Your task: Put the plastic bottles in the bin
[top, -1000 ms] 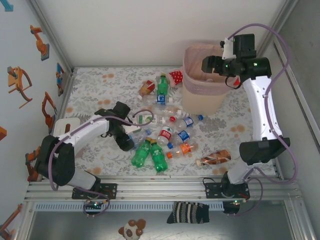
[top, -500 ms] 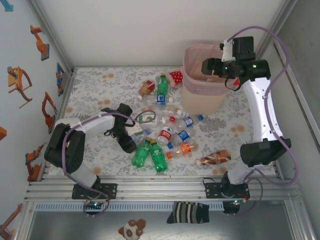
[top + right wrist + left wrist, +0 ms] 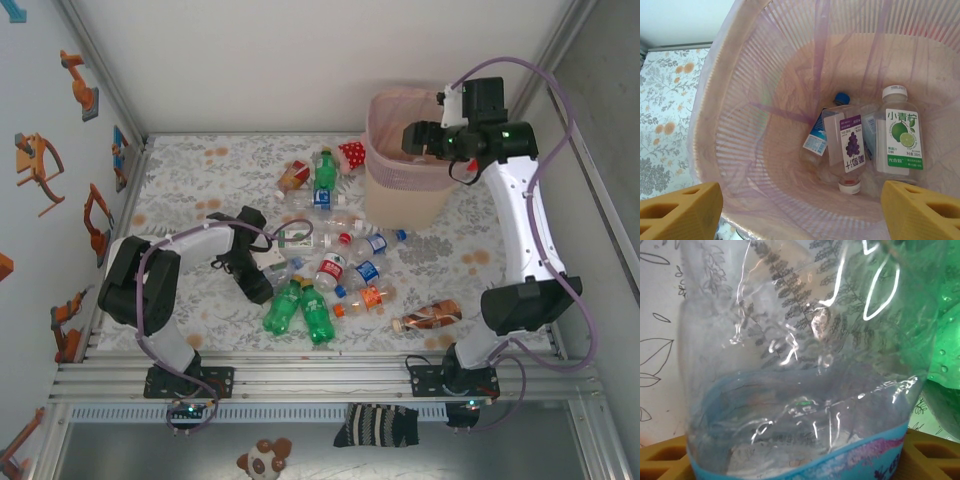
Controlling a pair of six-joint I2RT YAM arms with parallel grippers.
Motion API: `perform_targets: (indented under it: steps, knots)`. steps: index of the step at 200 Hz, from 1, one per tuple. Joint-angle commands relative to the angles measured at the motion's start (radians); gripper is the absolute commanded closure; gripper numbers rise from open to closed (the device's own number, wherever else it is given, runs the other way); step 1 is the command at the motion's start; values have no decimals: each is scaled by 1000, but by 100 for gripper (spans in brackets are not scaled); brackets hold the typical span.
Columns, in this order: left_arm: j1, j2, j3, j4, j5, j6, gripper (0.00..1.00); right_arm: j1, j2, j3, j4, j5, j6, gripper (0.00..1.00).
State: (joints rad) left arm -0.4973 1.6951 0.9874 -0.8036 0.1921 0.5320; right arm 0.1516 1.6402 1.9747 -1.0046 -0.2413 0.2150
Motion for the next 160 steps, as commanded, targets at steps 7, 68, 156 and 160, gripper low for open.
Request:
perform_targets:
  steps: [7, 68, 156, 160]
  knots:
    - [5, 8, 24, -38, 35, 11, 35, -9, -52, -12, 25, 11, -12, 19]
    - [5, -104, 14, -49, 69, 0, 45, -8, -114, -24, 19, 26, -8, 19]
    - [4, -432, 85, 10, 256, -67, 44, -7, -258, -139, 150, -102, 39, 19]
    - [2, -446, 88, 25, 278, -78, 44, -7, -269, -152, 170, -121, 43, 19]
